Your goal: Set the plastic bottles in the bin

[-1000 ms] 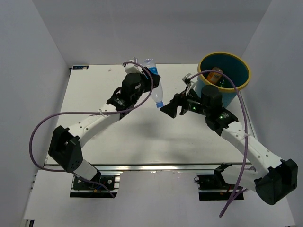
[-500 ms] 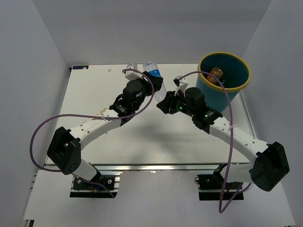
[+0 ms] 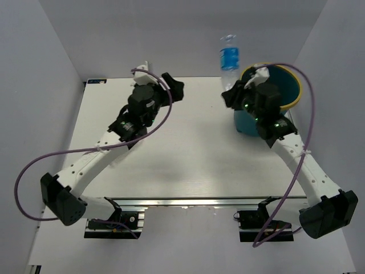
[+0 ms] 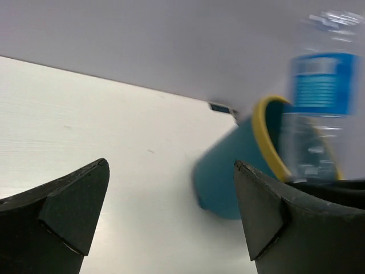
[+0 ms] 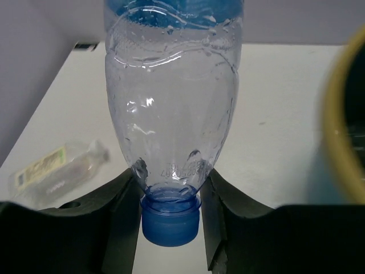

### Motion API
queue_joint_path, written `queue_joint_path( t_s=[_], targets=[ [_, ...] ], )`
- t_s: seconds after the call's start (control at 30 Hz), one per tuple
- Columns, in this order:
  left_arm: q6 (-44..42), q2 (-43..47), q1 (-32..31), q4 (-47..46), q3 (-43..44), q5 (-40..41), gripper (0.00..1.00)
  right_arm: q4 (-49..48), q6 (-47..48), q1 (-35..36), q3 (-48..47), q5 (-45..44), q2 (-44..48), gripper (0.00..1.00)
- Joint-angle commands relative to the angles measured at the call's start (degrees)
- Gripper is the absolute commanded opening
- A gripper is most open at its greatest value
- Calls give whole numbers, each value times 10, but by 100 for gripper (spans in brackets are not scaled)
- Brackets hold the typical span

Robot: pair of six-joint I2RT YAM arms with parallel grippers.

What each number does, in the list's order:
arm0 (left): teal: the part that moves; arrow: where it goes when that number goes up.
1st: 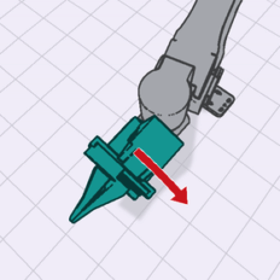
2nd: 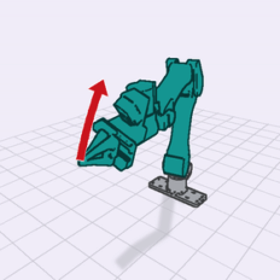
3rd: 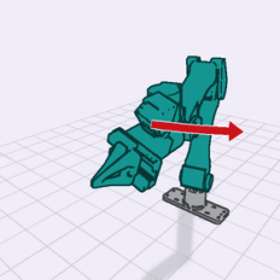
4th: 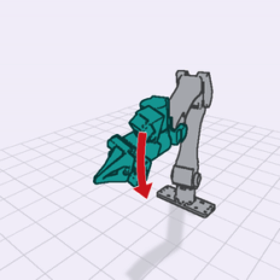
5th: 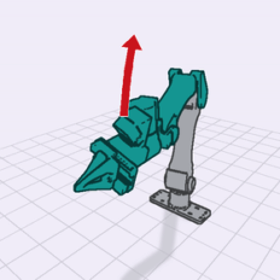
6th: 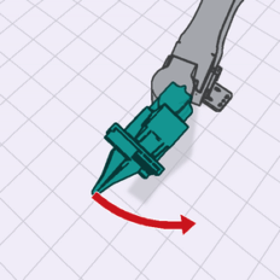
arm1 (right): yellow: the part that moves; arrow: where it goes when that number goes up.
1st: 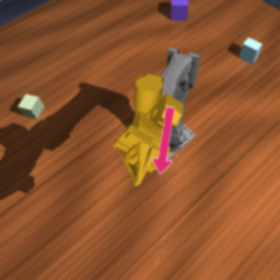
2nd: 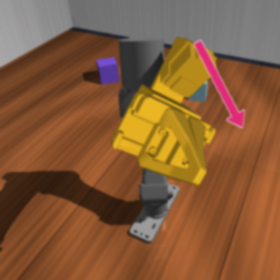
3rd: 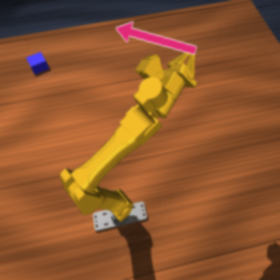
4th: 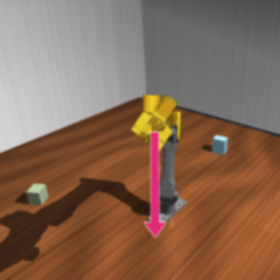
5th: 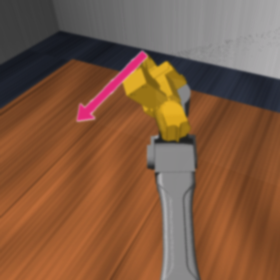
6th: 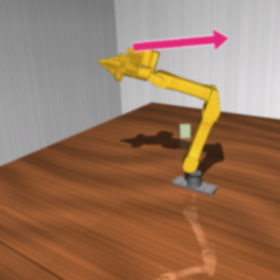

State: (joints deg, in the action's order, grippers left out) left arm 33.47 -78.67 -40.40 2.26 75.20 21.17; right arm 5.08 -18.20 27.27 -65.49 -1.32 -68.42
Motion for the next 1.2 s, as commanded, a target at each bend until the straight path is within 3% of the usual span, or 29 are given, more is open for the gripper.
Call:
queue_joint_path(
  t_s=[0.0, 0.1, 0.2, 0.4, 0.43, 0.53, 0.63, 0.87, 1.17],
  targets=[
    [-41, 49, 62, 114, 7, 63, 98, 63, 13, -83, -82, -24, 3, 10],
    [-59, 40, 158, 158, 0, -54, 98, 138, 20, -129, -139, -47, -12, 12],
    [-107, -25, 201, 239, 22, -75, 98, 200, 14, -166, -161, -37, -15, 18],
    [-222, -162, 207, 319, 98, -100, 98, 239, -2, -229, -136, -31, 18, 57],
    [-233, -176, 207, 331, 110, -110, 98, 249, 2, -232, -141, -32, 21, 73],
    [-267, -196, 208, 340, 127, -108, 98, 266, 9, -236, -160, -68, 29, 89],
    [-313, -208, 208, 327, 129, -114, 98, 255, 14, -236, -158, -78, 51, 89],
    [-447, -256, 207, 402, 159, -119, 98, 236, 30, -237, -152, -62, 97, 89],
    [-454, -329, 208, 405, 159, -99, 98, 223, 20, -237, -112, -51, 127, 89]
  ],
)
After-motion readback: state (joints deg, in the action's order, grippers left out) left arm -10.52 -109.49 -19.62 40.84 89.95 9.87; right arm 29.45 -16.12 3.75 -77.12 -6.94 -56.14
